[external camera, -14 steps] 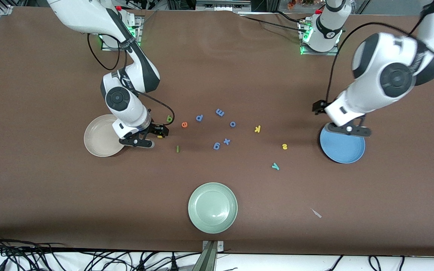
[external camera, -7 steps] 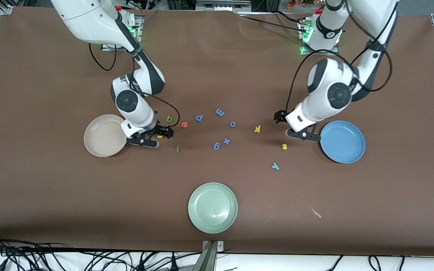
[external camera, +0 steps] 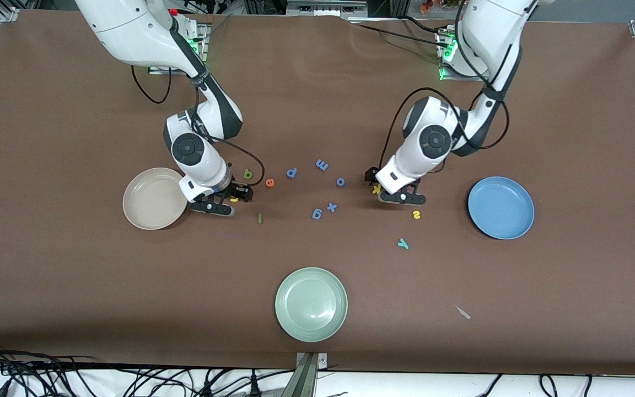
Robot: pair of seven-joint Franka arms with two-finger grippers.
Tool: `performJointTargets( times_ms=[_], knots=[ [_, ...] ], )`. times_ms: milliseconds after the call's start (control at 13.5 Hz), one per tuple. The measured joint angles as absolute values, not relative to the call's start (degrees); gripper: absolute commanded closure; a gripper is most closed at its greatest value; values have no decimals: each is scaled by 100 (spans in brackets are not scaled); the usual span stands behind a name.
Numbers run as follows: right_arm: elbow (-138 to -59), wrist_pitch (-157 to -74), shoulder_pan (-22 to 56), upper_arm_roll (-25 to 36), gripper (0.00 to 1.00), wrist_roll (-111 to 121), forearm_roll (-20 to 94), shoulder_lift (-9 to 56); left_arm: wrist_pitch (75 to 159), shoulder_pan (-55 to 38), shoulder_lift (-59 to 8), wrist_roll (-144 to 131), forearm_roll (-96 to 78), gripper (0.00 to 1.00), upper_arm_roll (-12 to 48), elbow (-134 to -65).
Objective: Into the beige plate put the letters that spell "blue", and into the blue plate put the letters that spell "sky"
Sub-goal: 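Drop the yellow u into the cream plate while the left gripper grasps yellow K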
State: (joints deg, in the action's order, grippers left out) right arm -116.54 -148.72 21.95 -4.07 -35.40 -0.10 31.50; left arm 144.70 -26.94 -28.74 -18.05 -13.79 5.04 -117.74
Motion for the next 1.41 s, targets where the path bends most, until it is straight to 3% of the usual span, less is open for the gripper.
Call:
performJointTargets(
  times_ms=[148, 444, 667, 889, 963, 1333, 1407],
  knots=[
    [-11636, -14872, 2194, -411, 70, -3541, -10, 3135, 14489, -2866, -3019, -2039, -1379, 2, 504, -11639],
    [-11623, -14863, 2198, -425, 84, -3551, -6, 3094, 14490, -2904, -3203, -2103, -1379, 27, 467, -11488],
    [-11527, -14693, 2197, -425, 85, -3565, -6, 3116, 14490, -2903, -3234, -2100, -1379, 55, 437, -11476],
    [-11082, -13751, 2190, -393, 85, -3456, -7, 3055, 14490, -2902, -3235, -2074, -1377, 91, 406, -11467],
    [-10969, -13476, 2185, -345, 85, -3292, -7, 3000, 14490, -2903, -3233, -2007, -1377, 99, 406, -11460],
    [-10907, -12584, 2163, 223, 83, -1892, -8, 2697, 14489, -2905, -3234, -1792, -1377, 100, 367, -11427],
    [-10907, -12433, 2159, 410, 82, -1505, -8, 2671, 14489, -2905, -3234, -1780, -1377, 89, 367, -11427]
  ],
)
